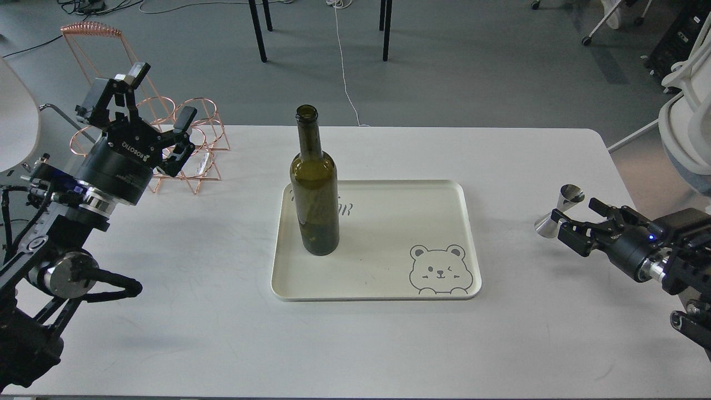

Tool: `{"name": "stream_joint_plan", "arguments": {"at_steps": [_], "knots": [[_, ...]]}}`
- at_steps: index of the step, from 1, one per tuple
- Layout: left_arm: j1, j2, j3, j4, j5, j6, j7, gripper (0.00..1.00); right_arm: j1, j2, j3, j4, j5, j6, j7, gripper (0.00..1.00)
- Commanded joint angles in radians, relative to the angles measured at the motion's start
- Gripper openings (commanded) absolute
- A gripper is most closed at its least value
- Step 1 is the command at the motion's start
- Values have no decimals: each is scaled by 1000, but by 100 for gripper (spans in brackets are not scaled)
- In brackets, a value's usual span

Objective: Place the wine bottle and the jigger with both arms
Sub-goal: 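Carry the jigger off the tray and set it on the table, then reach the left gripper to the green wine bottle's neck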

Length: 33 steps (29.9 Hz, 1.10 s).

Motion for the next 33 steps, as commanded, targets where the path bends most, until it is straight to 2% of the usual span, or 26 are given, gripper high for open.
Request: {"name": "stream_joint_plan", "arguments": {"at_steps": [1,4,7,11,13,16,20,23,27,33], "knots": [[0,15,0,-3,0,0,-1,98,-3,-153,-60,137,5,0,0,94],[0,38,0,-8,0,0,-15,98,-3,-275,-68,254,71,0,0,94],[0,78,5,-28,21,2,-79,98,-2,-374,-50,422,291,0,0,95],[3,138,7,-68,159,0,-79,98,45,-434,13,620,707,0,0,97],[8,169,7,-121,257,0,-79,98,62,-427,78,657,876,24,0,97],[11,213,8,-209,447,0,-79,98,79,-412,154,668,1107,174,0,97],[6,250,5,-307,806,2,-79,98,95,-326,254,658,1414,370,0,97],[-9,261,8,-339,1091,3,-79,98,92,-286,277,659,1548,383,0,97],[-70,253,17,-341,1412,8,-79,98,93,-218,277,658,1559,372,0,97],[-145,253,65,-316,1463,11,-79,98,89,-198,277,656,1559,367,0,97]]}}
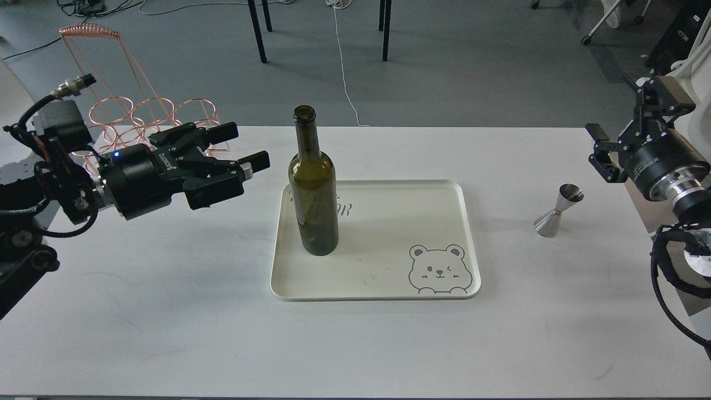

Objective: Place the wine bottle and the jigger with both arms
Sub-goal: 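Reach the left gripper to the green wine bottle's neck, then grasp the bottle neck with the left gripper and lift it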

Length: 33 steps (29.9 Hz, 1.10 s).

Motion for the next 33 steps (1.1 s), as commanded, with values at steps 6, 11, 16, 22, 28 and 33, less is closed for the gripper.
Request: {"name": "stream_joint_plan", "arguments": {"at_steps": [6,11,16,22,28,33], "knots": [[-157,-56,149,66,20,2,0,98,-8,5,0,-1,0,-3,0,97],[-242,-101,207,106,21,0,0,98,-8,3,0,-1,0,-3,0,97],[-317,-160,270,168,29,0,0,98,-8,3,1,0,0,-3,0,97],[-329,-199,272,203,59,2,0,91,-8,2,1,0,0,-3,0,97],[-355,-210,308,211,59,2,0,38,-8,2,1,0,0,-3,0,97],[-368,-211,324,212,63,2,0,13,-6,3,1,0,0,-3,0,97]]}}
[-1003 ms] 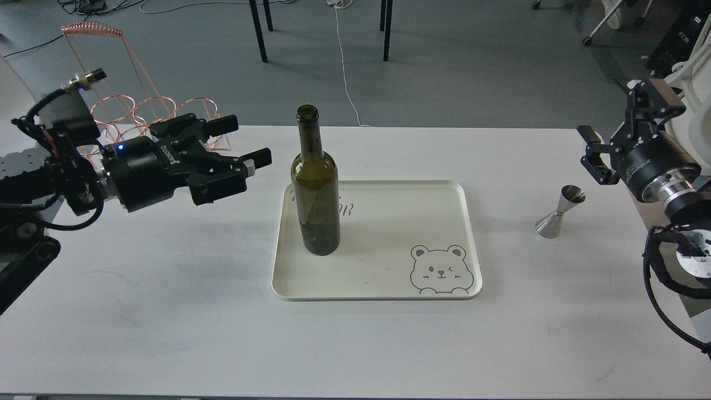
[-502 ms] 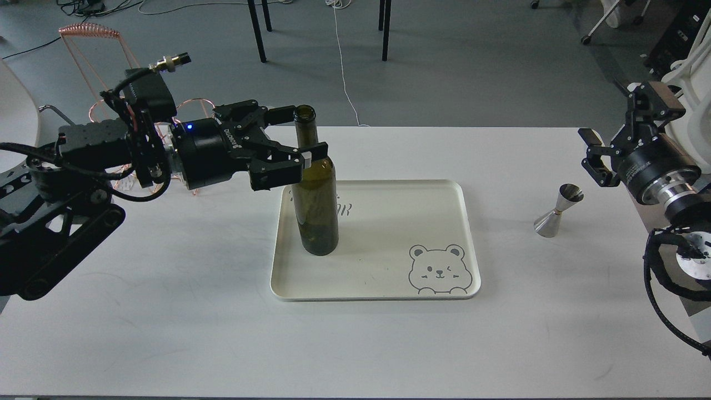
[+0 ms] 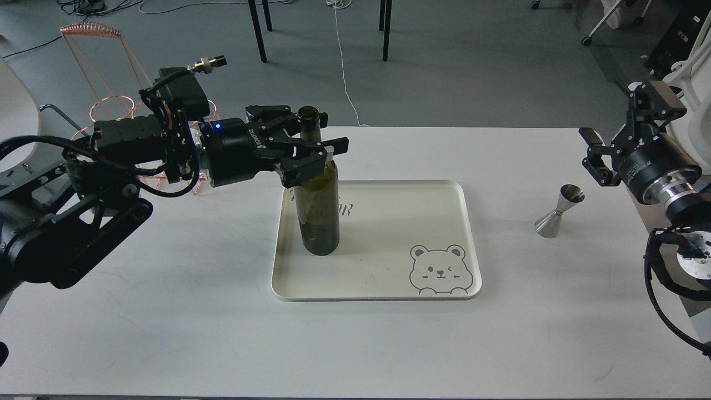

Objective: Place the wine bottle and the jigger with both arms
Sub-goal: 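Grasp the bottle neck with the left gripper and lift it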

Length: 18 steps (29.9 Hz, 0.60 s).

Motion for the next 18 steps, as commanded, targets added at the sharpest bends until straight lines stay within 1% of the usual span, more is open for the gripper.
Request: {"name": "stream_joint_plan", "arguments": {"at_steps": [1,5,9,13,18], "knots": [[-8,0,4,1,1,2,0,9,0,2,1,0,0,0,0,97],[-17,4,3,-1,-4,8,0,8,0,0,1,0,0,0,0,97],[-61,33,-4,-1,-11,29,0,8,2,2,1,0,0,0,0,97],[-181,98,1,10,-27,23,0,8,0,2,1,-1,0,0,0,97],[-325,185,6,146,-31,20,0,8,0,3,1,-1,0,-1,0,97]]}}
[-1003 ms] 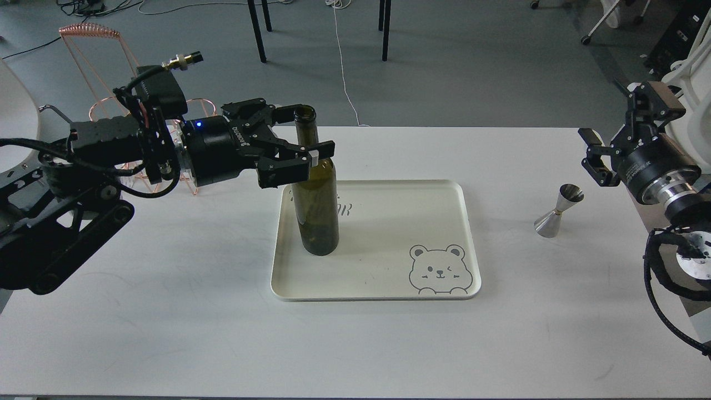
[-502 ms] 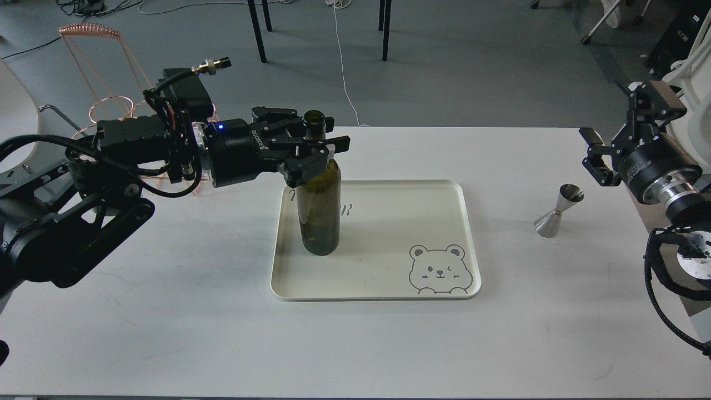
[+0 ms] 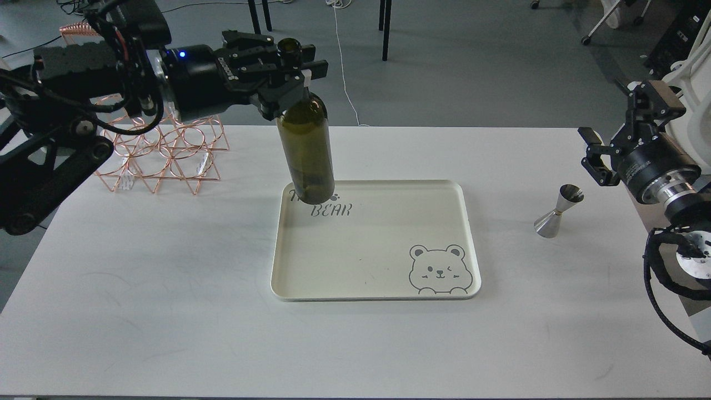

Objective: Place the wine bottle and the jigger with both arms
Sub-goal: 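Carry the bottle over the copper rack and lower it in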

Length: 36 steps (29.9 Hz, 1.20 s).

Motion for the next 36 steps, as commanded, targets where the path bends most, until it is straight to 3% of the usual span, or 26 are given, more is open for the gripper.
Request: {"name": "stream_joint_plan", "arguments": {"at_steps": [1,8,36], "knots": [[-94,56,4,108,-7,-2,0,8,0,0,0,0,0,-1,0,97],[-117,156,10,270,-9,7,0,9,0,2,0,0,0,-1,0,97],[-98,159,121,375,-44,82,0,10,-2,14,0,0,0,-1,0,97]]}}
